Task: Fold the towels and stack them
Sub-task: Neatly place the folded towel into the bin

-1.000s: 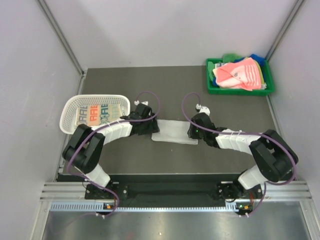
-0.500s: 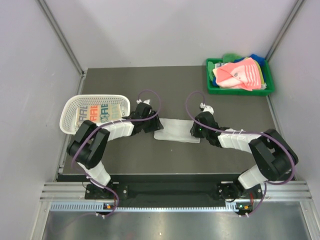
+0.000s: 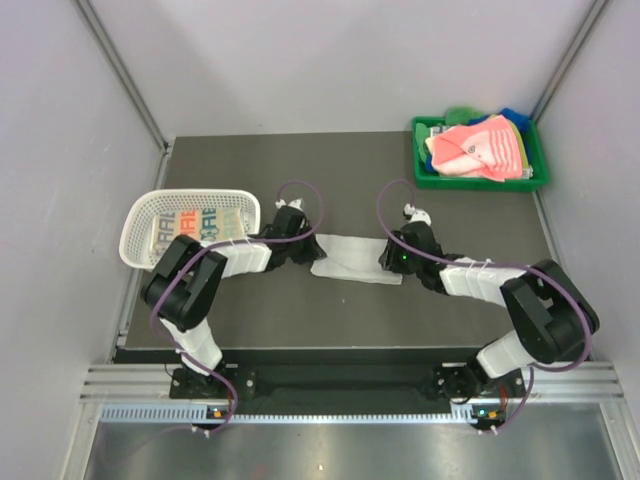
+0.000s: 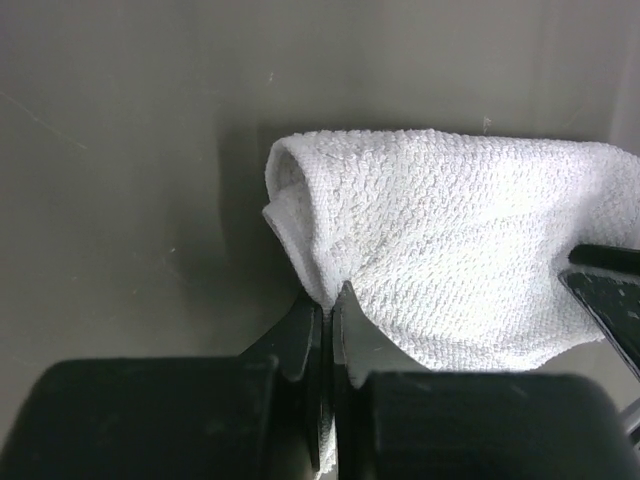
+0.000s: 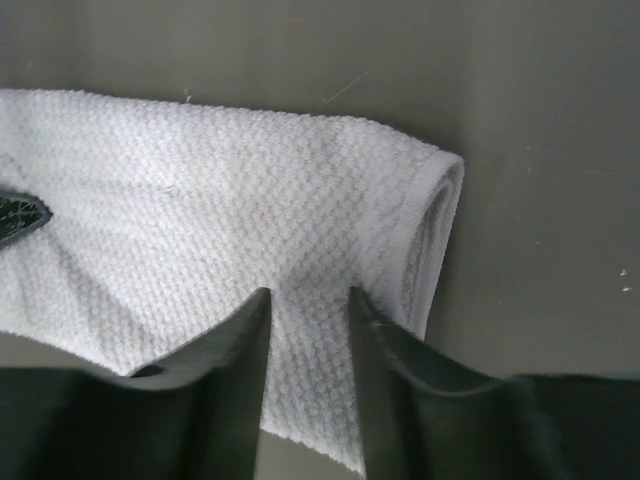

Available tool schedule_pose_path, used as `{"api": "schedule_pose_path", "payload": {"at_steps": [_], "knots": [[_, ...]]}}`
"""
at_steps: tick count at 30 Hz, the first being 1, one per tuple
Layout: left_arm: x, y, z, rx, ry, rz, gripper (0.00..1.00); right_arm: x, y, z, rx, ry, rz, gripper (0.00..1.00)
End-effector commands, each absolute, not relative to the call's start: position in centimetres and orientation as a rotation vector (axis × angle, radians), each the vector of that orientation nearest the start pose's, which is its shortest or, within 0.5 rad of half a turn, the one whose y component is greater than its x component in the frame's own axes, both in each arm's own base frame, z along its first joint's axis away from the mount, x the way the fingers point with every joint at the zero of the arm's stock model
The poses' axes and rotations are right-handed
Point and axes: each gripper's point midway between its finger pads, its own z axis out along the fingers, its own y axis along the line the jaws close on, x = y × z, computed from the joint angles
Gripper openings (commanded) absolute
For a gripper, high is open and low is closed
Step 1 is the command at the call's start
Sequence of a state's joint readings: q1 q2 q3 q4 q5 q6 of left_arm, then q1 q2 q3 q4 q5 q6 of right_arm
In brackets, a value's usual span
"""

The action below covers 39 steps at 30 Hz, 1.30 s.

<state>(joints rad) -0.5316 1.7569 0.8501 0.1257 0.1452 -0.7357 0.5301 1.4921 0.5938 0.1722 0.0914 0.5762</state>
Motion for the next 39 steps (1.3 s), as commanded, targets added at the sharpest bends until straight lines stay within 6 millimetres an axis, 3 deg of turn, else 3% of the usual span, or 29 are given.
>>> {"api": "schedule_pose_path", "payload": {"at_steps": [1, 4, 8, 11, 14, 18, 22, 26, 29, 32, 35, 39], "knots": [[29.0, -22.0, -3.0, -0.173, 2.731, -0.47, 0.0, 31.3, 19.2, 5.2, 0.071, 2.288, 0.508, 0.41], [29.7, -20.9, -1.8, -0.14, 2.699, -0.318, 0.0, 31.5, 19.6, 8.7, 0.043, 2.221, 0.553, 0.53], [32.2, -20.3, 2.3, -0.094, 2.603, -0.174, 0.0, 31.6, 19.4, 13.8, 0.004, 2.117, 0.572, 0.61], [33.7, -19.0, 5.1, -0.082, 2.536, -0.061, 0.0, 30.9, 18.8, 15.7, -0.001, 2.065, 0.574, 0.62], [34.7, -17.4, 7.6, -0.088, 2.489, 0.065, 0.0, 29.5, 18.4, 16.0, -0.012, 2.06, 0.6, 0.62], [35.5, -16.3, 11.4, -0.072, 2.411, 0.165, 0.0, 27.8, 18.4, 15.5, -0.03, 2.047, 0.651, 0.63], [36.2, -14.6, 14.8, -0.077, 2.343, 0.29, 0.0, 26.2, 18.3, 13.6, -0.059, 2.081, 0.667, 0.62], [36.6, -11.8, 18.0, -0.117, 2.255, 0.44, 0.0, 25.5, 18.6, 13.1, -0.094, 2.069, 0.68, 0.62], [37.1, -9.8, 19.5, -0.164, 2.218, 0.461, 0.0, 25.0, 18.1, 12.1, -0.134, 2.084, 0.643, 0.62], [37.9, -6.1, 20.1, -0.261, 2.192, 0.489, 0.0, 24.7, 17.7, 10.9, -0.153, 2.1, 0.619, 0.62], [38.1, -3.9, 20.5, -0.312, 2.155, 0.522, 0.0, 23.9, 18.5, 10.0, -0.171, 2.122, 0.674, 0.62], [38.7, 0.4, 21.1, -0.393, 2.085, 0.564, 0.0, 23.3, 18.5, 8.6, -0.197, 2.167, 0.658, 0.61]]}}
